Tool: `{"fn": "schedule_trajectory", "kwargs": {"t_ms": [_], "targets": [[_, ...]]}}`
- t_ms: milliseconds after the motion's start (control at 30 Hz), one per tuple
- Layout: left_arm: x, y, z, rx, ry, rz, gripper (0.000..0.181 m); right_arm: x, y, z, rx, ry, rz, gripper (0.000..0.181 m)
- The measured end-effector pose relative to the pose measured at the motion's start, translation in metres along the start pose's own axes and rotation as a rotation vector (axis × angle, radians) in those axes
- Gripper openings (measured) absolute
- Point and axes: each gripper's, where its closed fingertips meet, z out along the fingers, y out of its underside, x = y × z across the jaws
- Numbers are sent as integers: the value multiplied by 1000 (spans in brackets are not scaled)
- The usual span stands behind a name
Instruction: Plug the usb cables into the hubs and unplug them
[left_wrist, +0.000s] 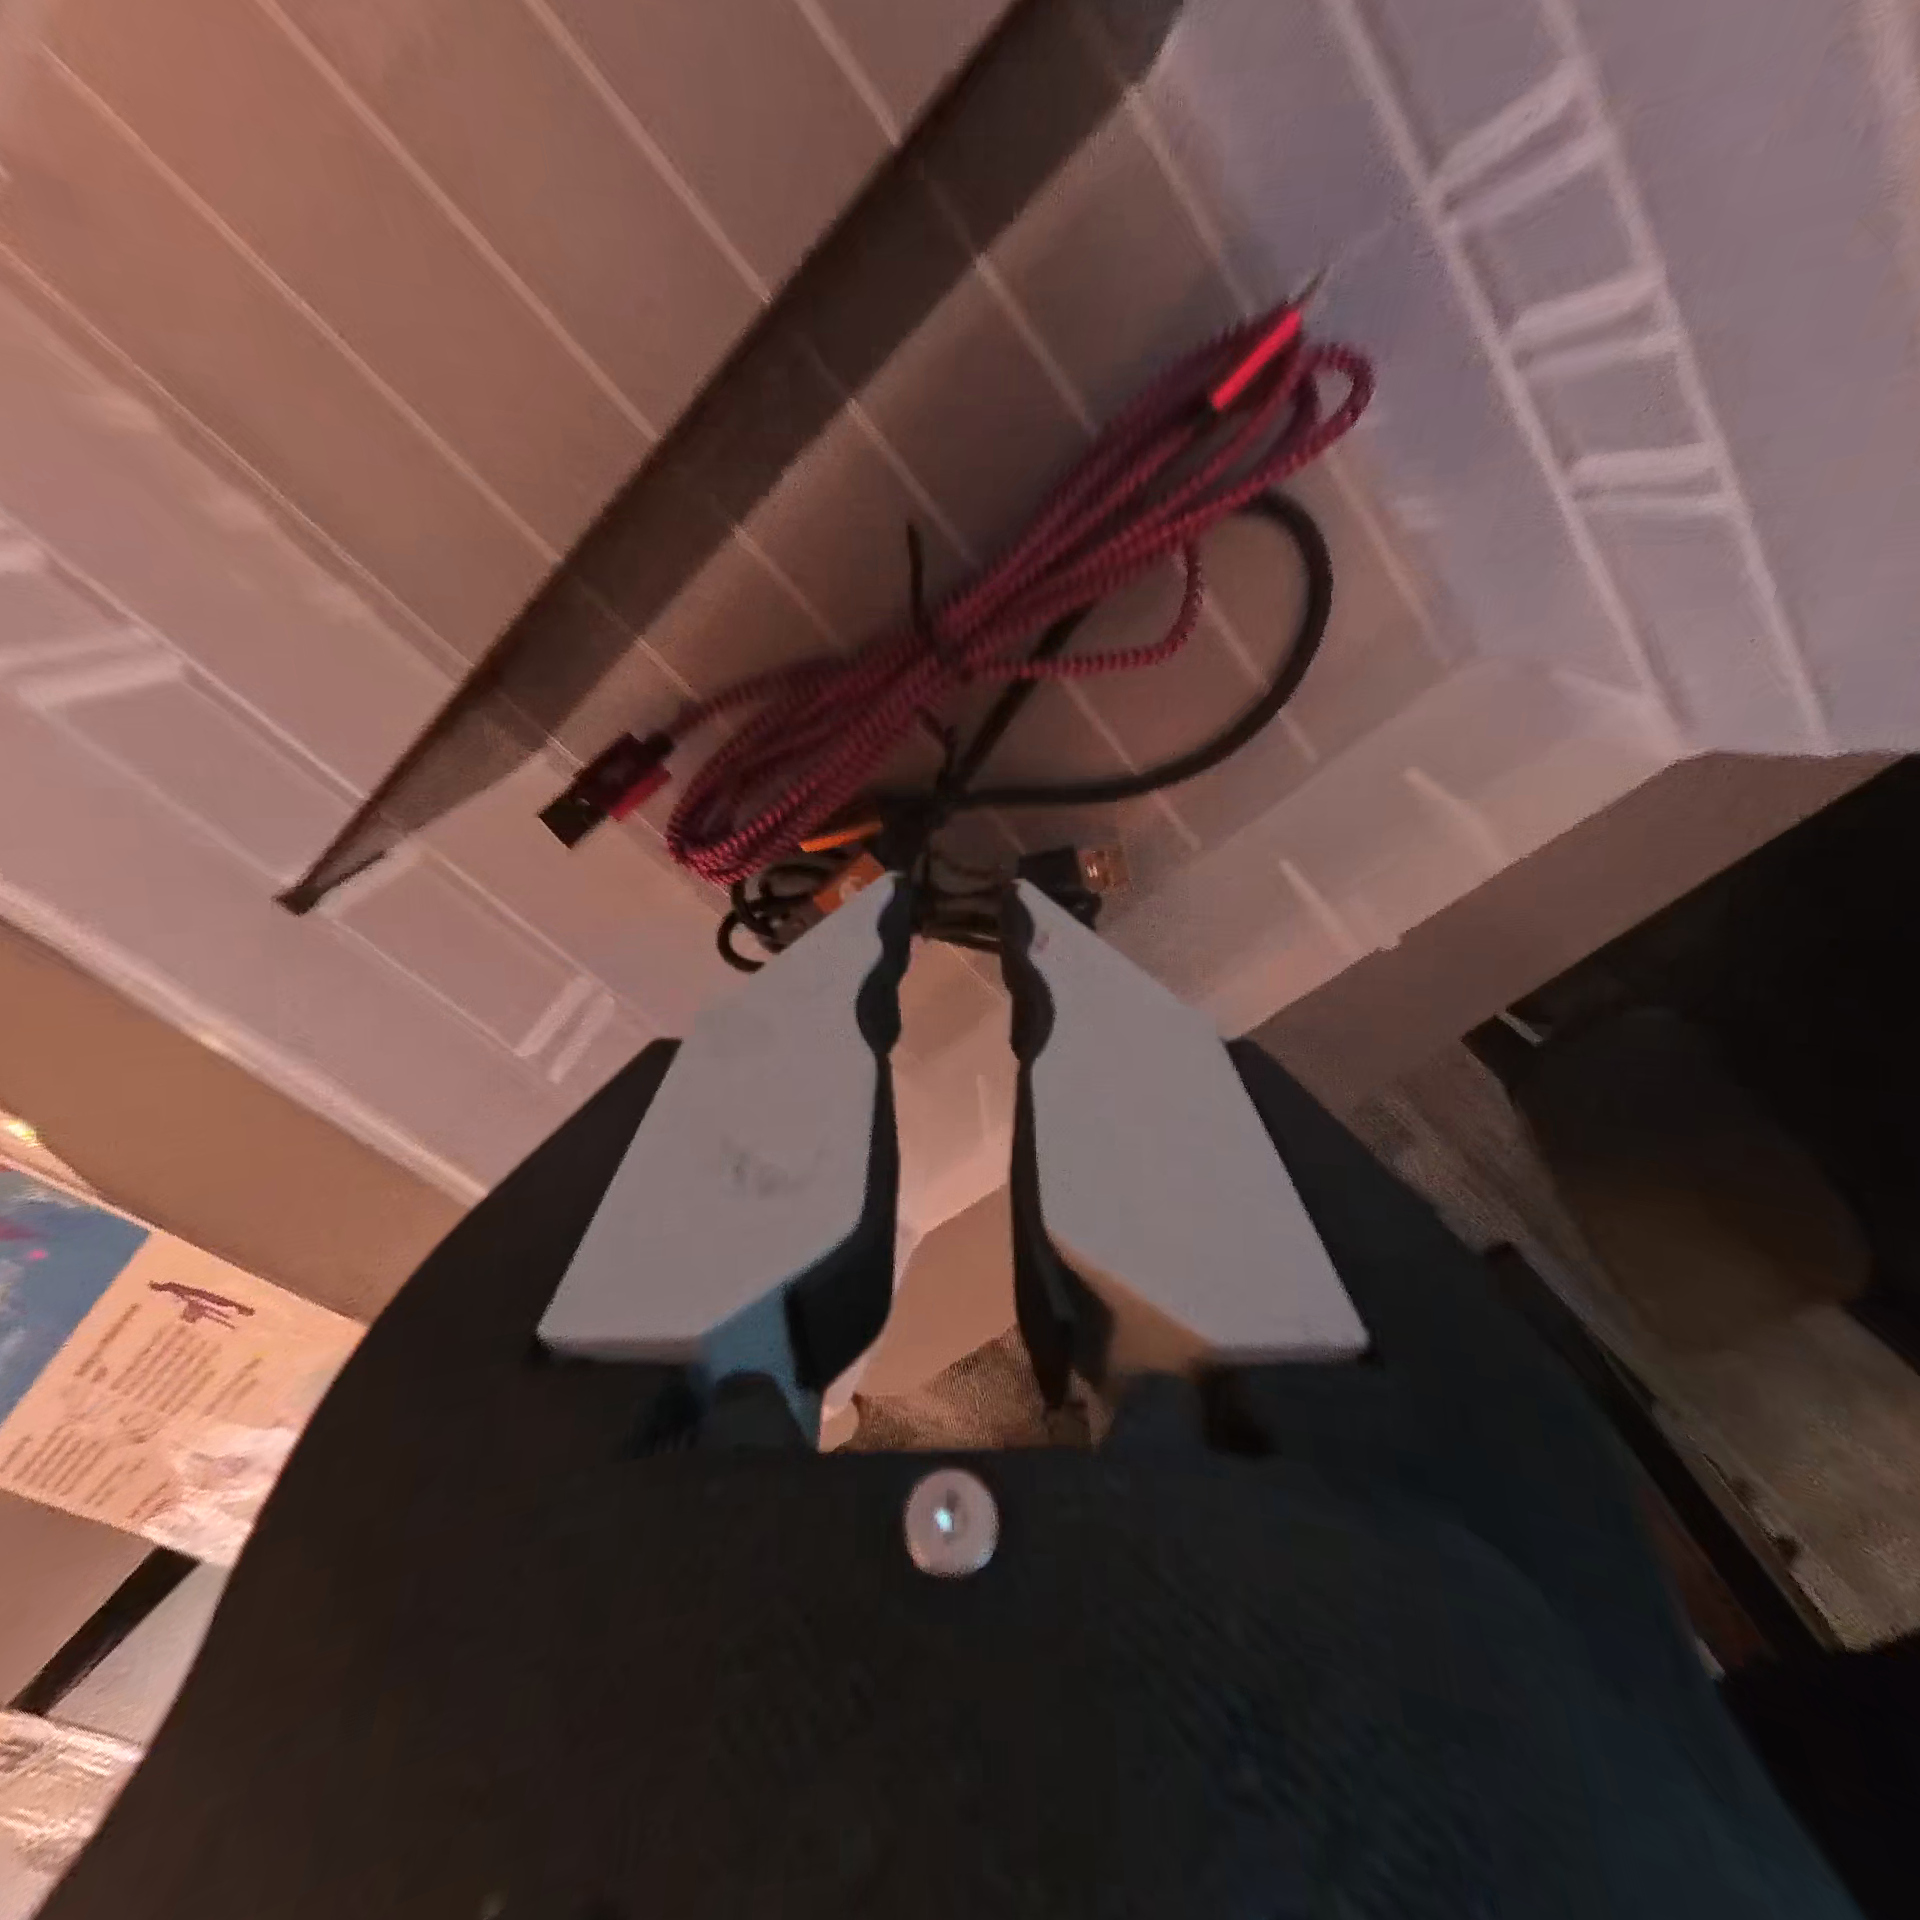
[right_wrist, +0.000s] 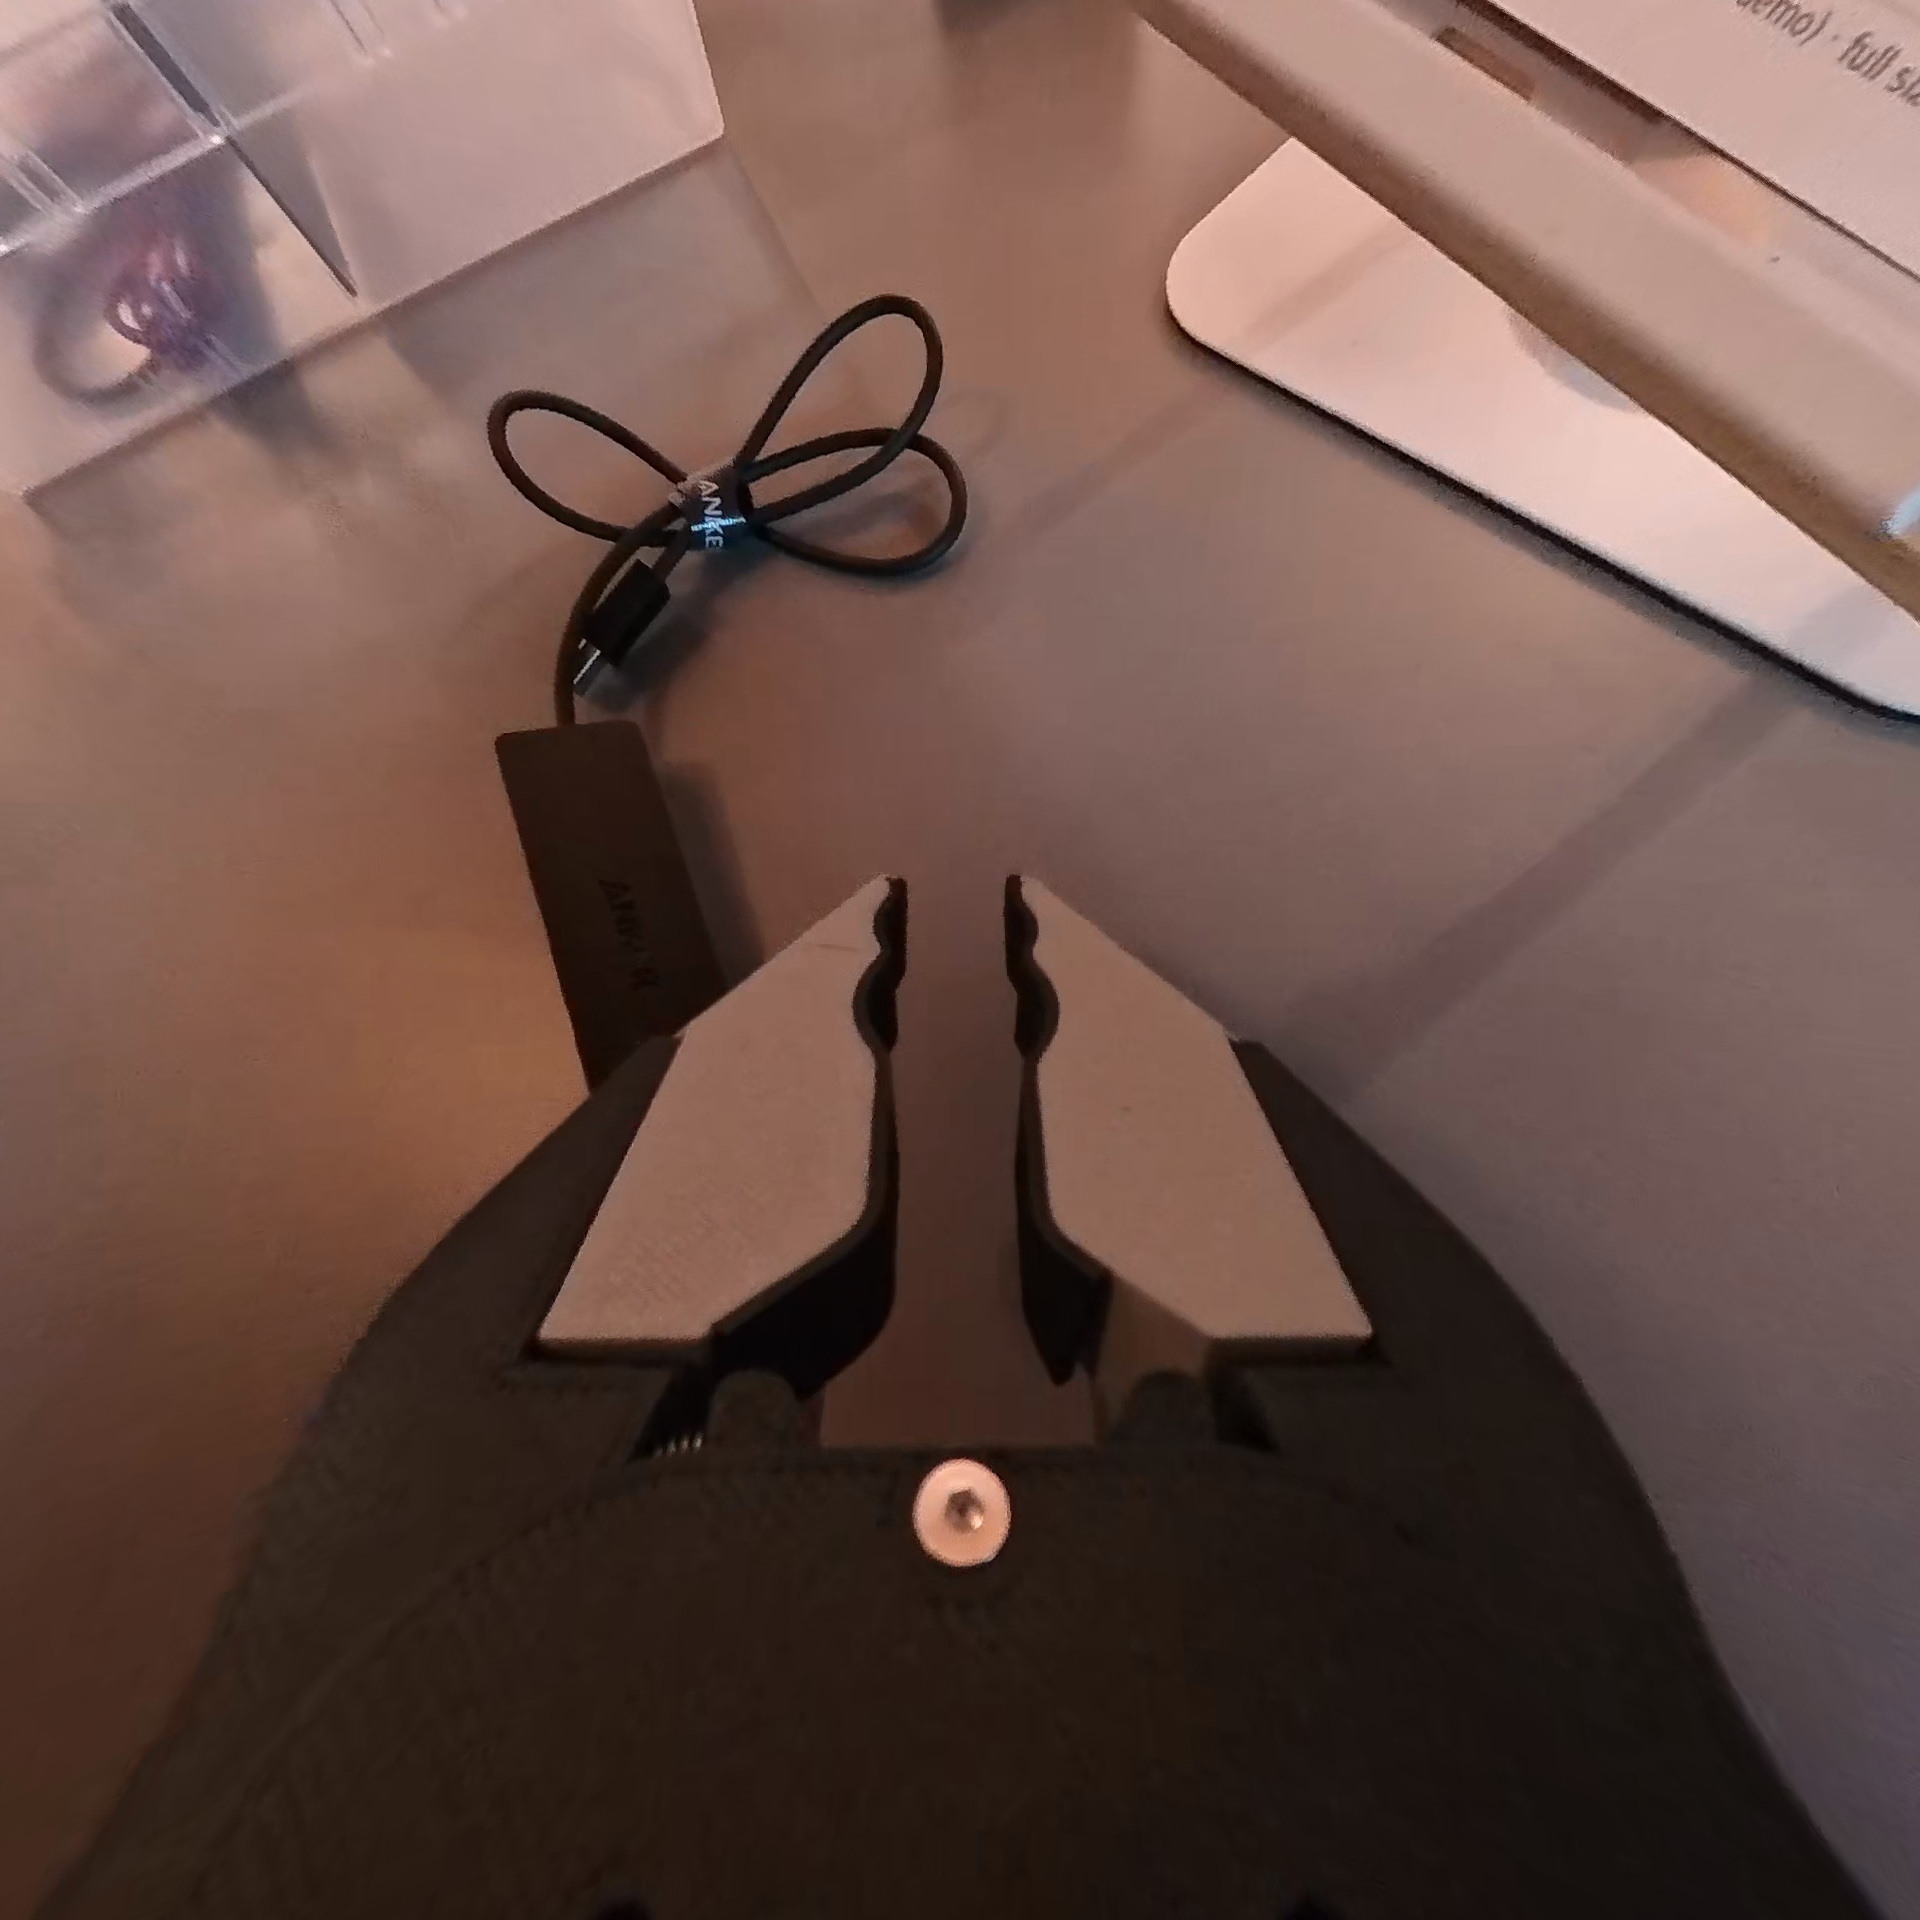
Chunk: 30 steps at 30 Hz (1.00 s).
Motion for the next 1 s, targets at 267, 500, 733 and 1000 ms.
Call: {"fn": "schedule_trajectory", "kwargs": {"t_ms": [267, 500, 733, 1000], "targets": [[-16, 19, 33, -167, -98, 92, 34, 0, -1, 0, 11, -8, 11, 15], [-25, 23, 48, -249, -134, 128, 21, 0, -4, -4, 27, -12, 13, 15], [-28, 19, 2, -261, -285, 198, 17, -3, -8, -7, 42, -19, 9, 15], [-49, -2, -106, -82, -602, 161, 8, -3, -10, -9, 50, -15, 5, 14]]}}
